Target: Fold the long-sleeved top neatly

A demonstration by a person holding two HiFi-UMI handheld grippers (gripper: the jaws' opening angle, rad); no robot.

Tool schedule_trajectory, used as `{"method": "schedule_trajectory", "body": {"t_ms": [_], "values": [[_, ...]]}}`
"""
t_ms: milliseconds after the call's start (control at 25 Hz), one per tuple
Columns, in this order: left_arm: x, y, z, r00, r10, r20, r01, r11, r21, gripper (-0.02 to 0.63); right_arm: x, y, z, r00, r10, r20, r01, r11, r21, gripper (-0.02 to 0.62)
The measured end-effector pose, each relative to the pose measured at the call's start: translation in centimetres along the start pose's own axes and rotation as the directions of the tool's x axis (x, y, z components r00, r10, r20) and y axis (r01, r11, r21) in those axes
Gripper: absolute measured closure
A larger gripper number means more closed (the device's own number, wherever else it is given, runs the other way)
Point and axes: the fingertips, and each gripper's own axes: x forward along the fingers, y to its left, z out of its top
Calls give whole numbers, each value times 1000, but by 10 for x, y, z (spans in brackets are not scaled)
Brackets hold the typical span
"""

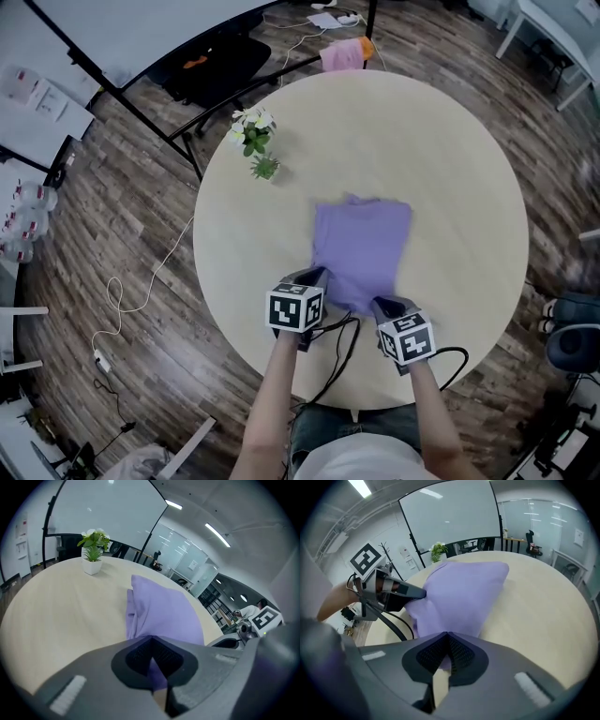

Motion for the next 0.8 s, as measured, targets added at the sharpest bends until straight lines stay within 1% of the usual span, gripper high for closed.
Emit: {"method": "schedule_trajectory", "body": {"t_ms": [120,200,320,400,520,600,680,800], "values": [[-1,-2,1,1000,7,1,-7,1000,16,603,-3,0,2,1000,3,15,-4,1000,19,566],[-7,-3,6,1000,9,20,-10,1000,23,603,-10,0,8,999,2,38,-3,1000,27,566],[-23,-3,15,998,25,65,-27,999,29,603,-26,-3,24,995,-16,100,13,1000,24,566],[-38,-5,24,994,39,105,-43,998,37,602,-41,-6,40,986,-34,164,31,999,22,566],[-64,-13,44,983,56,177,-68,996,66,602,-68,-14,71,959,-69,276,67,998,16,568],[-83,-20,60,970,67,235,-90,992,91,601,-87,-17,91,936,-90,340,95,996,3,568],[-107,-29,77,952,76,298,-114,987,114,603,-108,-18,110,911,-109,398,125,992,-13,568],[-140,-44,102,917,87,389,-155,977,147,601,-140,-16,136,865,-128,486,158,987,-20,568]]}}
